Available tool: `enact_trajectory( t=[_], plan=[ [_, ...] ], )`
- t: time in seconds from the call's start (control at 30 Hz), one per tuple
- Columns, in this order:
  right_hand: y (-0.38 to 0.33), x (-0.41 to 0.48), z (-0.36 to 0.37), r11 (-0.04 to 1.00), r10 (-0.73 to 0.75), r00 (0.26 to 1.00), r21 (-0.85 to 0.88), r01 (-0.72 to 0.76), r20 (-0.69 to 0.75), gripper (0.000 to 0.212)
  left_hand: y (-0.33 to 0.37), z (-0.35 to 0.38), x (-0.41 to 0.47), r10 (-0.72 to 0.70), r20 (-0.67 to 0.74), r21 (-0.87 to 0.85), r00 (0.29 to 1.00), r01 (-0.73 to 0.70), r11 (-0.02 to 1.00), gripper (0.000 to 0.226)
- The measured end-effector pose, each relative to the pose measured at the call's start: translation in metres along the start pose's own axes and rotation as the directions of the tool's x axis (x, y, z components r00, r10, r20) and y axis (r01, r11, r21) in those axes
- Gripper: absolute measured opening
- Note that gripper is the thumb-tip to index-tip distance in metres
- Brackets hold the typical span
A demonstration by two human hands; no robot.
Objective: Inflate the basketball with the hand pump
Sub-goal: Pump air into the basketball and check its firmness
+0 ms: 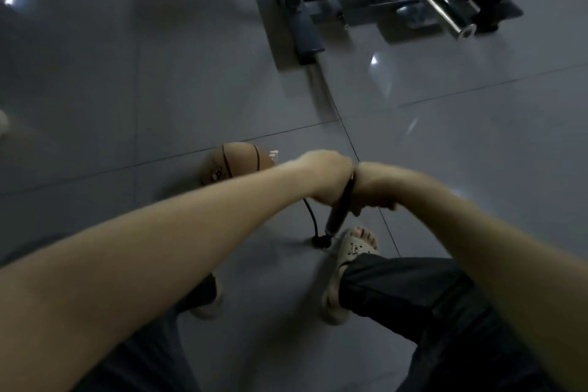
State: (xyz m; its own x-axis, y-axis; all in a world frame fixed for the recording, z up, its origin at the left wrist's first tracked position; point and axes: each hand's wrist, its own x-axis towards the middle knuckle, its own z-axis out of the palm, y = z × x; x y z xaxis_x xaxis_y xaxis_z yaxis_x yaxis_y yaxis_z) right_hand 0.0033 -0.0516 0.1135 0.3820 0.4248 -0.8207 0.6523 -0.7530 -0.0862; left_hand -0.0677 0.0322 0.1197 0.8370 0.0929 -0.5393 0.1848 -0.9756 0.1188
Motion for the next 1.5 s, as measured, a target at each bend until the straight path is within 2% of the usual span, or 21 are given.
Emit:
enact_trajectory(
  t=[0.07, 0.2, 0.3, 0.4, 0.47, 0.53, 0.6, 0.67, 0.7, 0.8, 0.9, 1.0, 1.1, 1.2, 1.27, 1.33, 1.4, 1.5],
  plan=[
    [0.004, 0.033, 0.032, 0.998, -0.008, 0.998, -0.063, 0.005, -0.056, 0.023, -0.001, 0.04, 0.016, 0.014, -0.063, 0.012, 0.998, -0.013, 1.0, 0.012],
    [0.012, 0.071, 0.078, 1.0, -0.014, 0.994, 0.02, 0.017, -0.107, 0.015, -0.005, 0.102, 0.049, 0.002, -0.072, -0.03, 0.997, -0.004, 1.0, 0.015],
    [0.014, 0.078, 0.085, 0.999, 0.0, 0.992, 0.052, 0.007, -0.126, 0.018, -0.004, 0.118, 0.057, -0.027, -0.076, -0.001, 0.997, 0.027, 1.0, 0.013],
    [0.002, 0.059, 0.073, 1.0, 0.024, 0.997, 0.019, -0.023, -0.07, 0.015, -0.006, 0.102, 0.045, -0.031, -0.027, -0.012, 0.999, 0.03, 0.999, 0.012],
    [-0.006, 0.039, 0.048, 0.997, 0.043, 0.999, -0.059, -0.043, -0.006, 0.029, -0.007, 0.069, 0.035, -0.013, 0.02, 0.016, 1.0, 0.013, 1.0, 0.018],
    [-0.008, 0.019, 0.009, 0.997, 0.025, 0.998, -0.074, -0.022, 0.049, 0.041, -0.012, 0.026, 0.021, -0.022, 0.068, -0.049, 0.997, 0.025, 0.998, 0.03],
    [0.0, -0.011, -0.03, 0.998, -0.058, 0.998, 0.024, 0.059, -0.023, 0.034, -0.012, -0.021, 0.001, -0.004, 0.052, -0.14, 0.999, 0.011, 0.99, 0.039],
    [0.008, -0.029, -0.045, 0.99, -0.099, 0.993, 0.089, 0.105, -0.069, 0.028, -0.006, -0.046, -0.011, 0.038, 0.014, -0.136, 0.999, -0.036, 0.99, 0.04],
    [0.01, -0.03, -0.043, 0.993, -0.092, 0.994, 0.068, 0.095, -0.051, 0.027, -0.002, -0.044, -0.011, 0.03, 0.013, -0.116, 0.999, -0.029, 0.993, 0.039],
    [0.007, -0.002, 0.002, 0.993, -0.081, 0.996, -0.094, 0.078, -0.026, 0.023, 0.008, 0.007, 0.007, -0.044, -0.028, -0.055, 0.999, 0.043, 0.998, 0.03],
    [0.013, 0.045, 0.054, 0.993, -0.102, 0.987, -0.067, 0.094, -0.126, 0.028, 0.005, 0.073, 0.026, -0.068, -0.117, -0.048, 0.991, 0.062, 0.997, 0.01],
    [0.019, 0.079, 0.08, 0.992, -0.108, 0.985, -0.082, 0.098, -0.137, 0.032, 0.002, 0.115, 0.045, -0.07, -0.129, -0.031, 0.989, 0.067, 0.997, 0.017],
    [0.019, 0.087, 0.084, 0.994, -0.099, 0.985, -0.063, 0.091, -0.139, 0.034, 0.0, 0.123, 0.052, -0.068, -0.135, -0.004, 0.989, 0.068, 0.998, 0.017],
    [0.013, 0.072, 0.069, 0.995, -0.081, 0.994, -0.056, 0.077, -0.071, 0.029, 0.0, 0.099, 0.046, -0.06, -0.072, 0.005, 0.996, 0.061, 0.998, 0.015],
    [0.012, 0.048, 0.041, 0.993, -0.1, 0.995, -0.062, 0.098, -0.028, 0.027, -0.001, 0.062, 0.031, -0.052, -0.049, -0.003, 0.997, 0.052, 0.999, 0.027],
    [0.014, 0.018, 0.001, 0.994, -0.106, 0.994, 0.0, 0.106, -0.031, 0.02, -0.002, 0.018, 0.014, -0.057, -0.061, -0.048, 0.996, 0.055, 0.997, 0.043],
    [0.014, -0.01, -0.029, 0.99, -0.113, 0.992, 0.075, 0.116, -0.048, 0.018, -0.003, -0.015, -0.001, -0.055, -0.083, -0.093, 0.995, 0.047, 0.995, 0.048],
    [0.01, -0.008, -0.015, 0.992, -0.107, 0.991, 0.052, 0.111, -0.076, 0.017, -0.003, -0.008, -0.006, -0.043, -0.126, -0.05, 0.991, 0.036, 0.998, 0.049]
  ],
)
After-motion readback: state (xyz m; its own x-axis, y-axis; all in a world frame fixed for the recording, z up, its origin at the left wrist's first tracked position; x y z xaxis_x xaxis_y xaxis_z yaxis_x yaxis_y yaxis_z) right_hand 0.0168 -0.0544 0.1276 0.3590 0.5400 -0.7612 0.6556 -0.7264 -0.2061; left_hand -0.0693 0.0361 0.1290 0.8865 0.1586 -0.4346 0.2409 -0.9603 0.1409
